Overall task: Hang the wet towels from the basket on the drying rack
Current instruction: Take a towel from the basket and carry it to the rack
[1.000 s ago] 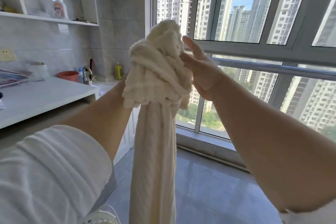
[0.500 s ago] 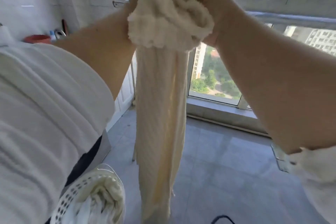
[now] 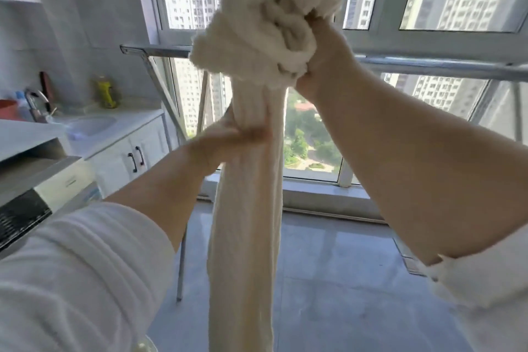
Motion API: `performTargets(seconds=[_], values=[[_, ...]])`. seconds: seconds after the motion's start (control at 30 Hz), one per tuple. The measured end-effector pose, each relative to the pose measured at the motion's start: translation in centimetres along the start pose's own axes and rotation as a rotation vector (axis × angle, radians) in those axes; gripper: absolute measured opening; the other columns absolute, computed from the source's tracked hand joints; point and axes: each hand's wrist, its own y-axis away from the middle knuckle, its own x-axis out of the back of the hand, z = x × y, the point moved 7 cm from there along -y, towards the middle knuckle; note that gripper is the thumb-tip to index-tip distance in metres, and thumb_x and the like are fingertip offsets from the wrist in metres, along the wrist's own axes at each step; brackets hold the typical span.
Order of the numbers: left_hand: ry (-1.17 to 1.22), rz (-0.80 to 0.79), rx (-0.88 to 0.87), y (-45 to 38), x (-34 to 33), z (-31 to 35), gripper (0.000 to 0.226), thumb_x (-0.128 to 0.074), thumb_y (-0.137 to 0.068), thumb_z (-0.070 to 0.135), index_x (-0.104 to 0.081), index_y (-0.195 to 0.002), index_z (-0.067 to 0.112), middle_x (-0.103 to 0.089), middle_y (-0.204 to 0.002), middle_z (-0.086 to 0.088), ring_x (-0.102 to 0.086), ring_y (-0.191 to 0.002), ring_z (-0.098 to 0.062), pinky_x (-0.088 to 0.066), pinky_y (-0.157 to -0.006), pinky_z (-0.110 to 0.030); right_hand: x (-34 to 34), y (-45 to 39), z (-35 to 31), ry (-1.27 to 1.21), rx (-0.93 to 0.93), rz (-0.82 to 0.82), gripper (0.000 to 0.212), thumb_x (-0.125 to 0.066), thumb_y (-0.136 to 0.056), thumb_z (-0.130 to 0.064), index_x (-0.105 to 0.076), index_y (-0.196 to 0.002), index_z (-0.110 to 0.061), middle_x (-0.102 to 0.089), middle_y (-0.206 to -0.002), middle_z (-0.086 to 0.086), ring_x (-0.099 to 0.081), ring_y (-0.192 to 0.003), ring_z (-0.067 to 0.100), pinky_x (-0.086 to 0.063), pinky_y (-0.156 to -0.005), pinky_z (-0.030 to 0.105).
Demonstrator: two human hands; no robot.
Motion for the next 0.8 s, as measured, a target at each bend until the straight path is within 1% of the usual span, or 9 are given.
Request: performTargets(seconds=[0.03, 0.1, 0.23, 0.3, 0.4, 0.5, 0.6, 0.67, 0.8], values=[[-0.08, -0.047, 0.049, 0.0, -2.0, -1.0, 0.096, -0.078, -0.045, 0.039, -0.043, -0.132, 0.017, -0.065, -0.108, 0.002, -0.063, -0.095, -0.01, -0.054, -0.072, -0.019, 0.3, -0.2, -0.9, -0.025, 0.006, 0.001, 0.044, -0.06, -0.083, -0.011, -0.05, -0.125, -0.006, -0.06, -0.1, 0.02, -0.062, -0.092, 0.034, -0.055, -0.069, 0.039], [-0.145, -0.049, 0.118, -0.3, -5.0, -2.5, 0.101, -0.081, -0.042, 0.041, -0.043, -0.133, 0.018, -0.063, -0.115, 0.0, -0.061, -0.103, -0.014, -0.053, -0.077, -0.022, 0.1, -0.4, -2.7, -0.039, 0.015, -0.044, 0.043, -0.061, -0.081, -0.013, -0.049, -0.122, -0.012, -0.059, -0.094, 0.016, -0.06, -0.088, 0.031, -0.053, -0.065, 0.036], [-0.083, 0.045, 0.212, -2.3, -9.3, -3.9, 0.031, -0.076, -0.068, 0.022, -0.069, -0.098, 0.018, -0.072, -0.091, 0.0, -0.068, -0.087, -0.017, -0.056, -0.073, -0.028, 3.4, 0.4, -6.0, 0.059, 0.092, 0.034, 0.048, -0.06, -0.081, -0.013, -0.047, -0.127, -0.009, -0.056, -0.1, 0.017, -0.057, -0.094, 0.032, -0.054, -0.069, 0.036], [-0.09, 0.154, 0.242, -3.2, -10.2, -3.8, 0.015, -0.068, -0.077, 0.02, -0.069, -0.091, 0.015, -0.07, -0.082, -0.001, -0.066, -0.075, -0.016, -0.053, -0.061, -0.022, 6.5, 1.6, -9.0, 0.172, 0.172, 0.178, 0.04, -0.058, -0.082, -0.006, -0.052, -0.121, -0.003, -0.06, -0.102, 0.017, -0.06, -0.094, 0.03, -0.055, -0.073, 0.038], [-0.151, 0.259, 0.222, -4.4, -10.4, -2.9, 0.016, -0.059, -0.081, 0.024, -0.066, -0.091, 0.013, -0.068, -0.08, -0.005, -0.06, -0.071, -0.021, -0.044, -0.061, -0.029, 11.5, 4.7, -13.8, 0.608, 0.37, 0.382, 0.024, -0.058, -0.075, -0.01, -0.058, -0.099, -0.014, -0.066, -0.091, 0.008, -0.061, -0.084, 0.022, -0.054, -0.074, 0.038], [-0.172, 0.286, 0.101, -5.7, -11.5, -0.2, 0.011, -0.056, -0.085, 0.017, -0.065, -0.09, 0.013, -0.062, -0.074, -0.002, -0.054, -0.071, -0.02, -0.04, -0.058, -0.028, 15.4, 6.7, -16.4, 1.071, 0.459, 0.489, 0.029, -0.062, -0.075, -0.026, -0.055, -0.096, -0.008, -0.065, -0.083, 0.009, -0.056, -0.073, 0.016, -0.049, -0.062, 0.037], [-0.262, 0.314, 0.028, -7.1, -11.9, 2.5, 0.006, -0.054, -0.088, 0.012, -0.059, -0.084, 0.012, -0.055, -0.07, 0.003, -0.052, -0.075, -0.021, -0.04, -0.06, -0.027, 17.6, 7.8, -14.8, 1.181, 0.35, 0.466, 0.022, -0.056, -0.076, -0.037, -0.05, -0.091, -0.022, -0.055, -0.079, -0.008, -0.05, -0.074, 0.014, -0.047, -0.069, 0.037], [-0.271, 0.338, -0.007, -8.0, -11.9, 3.6, 0.006, -0.053, -0.088, 0.008, -0.056, -0.082, 0.011, -0.055, -0.072, 0.003, -0.054, -0.078, -0.025, -0.042, -0.067, -0.03, 18.9, 8.2, -13.3, 1.149, 0.302, 0.455, 0.045, -0.052, -0.066, -0.048, -0.049, -0.101, -0.019, -0.056, -0.087, -0.005, -0.051, -0.078, 0.016, -0.047, -0.074, 0.038], [-0.195, 0.359, -0.105, -9.1, -11.9, 4.6, 0.017, -0.049, -0.086, -0.001, -0.061, -0.088, 0.011, -0.061, -0.082, -0.003, -0.055, -0.076, -0.019, -0.044, -0.073, -0.031, 20.1, 7.0, -8.5, 0.959, 0.098, 0.38, 0.036, -0.053, -0.081, -0.019, -0.046, -0.115, -0.023, -0.06, -0.106, 0.002, -0.057, -0.099, 0.021, -0.049, -0.084, 0.032]])
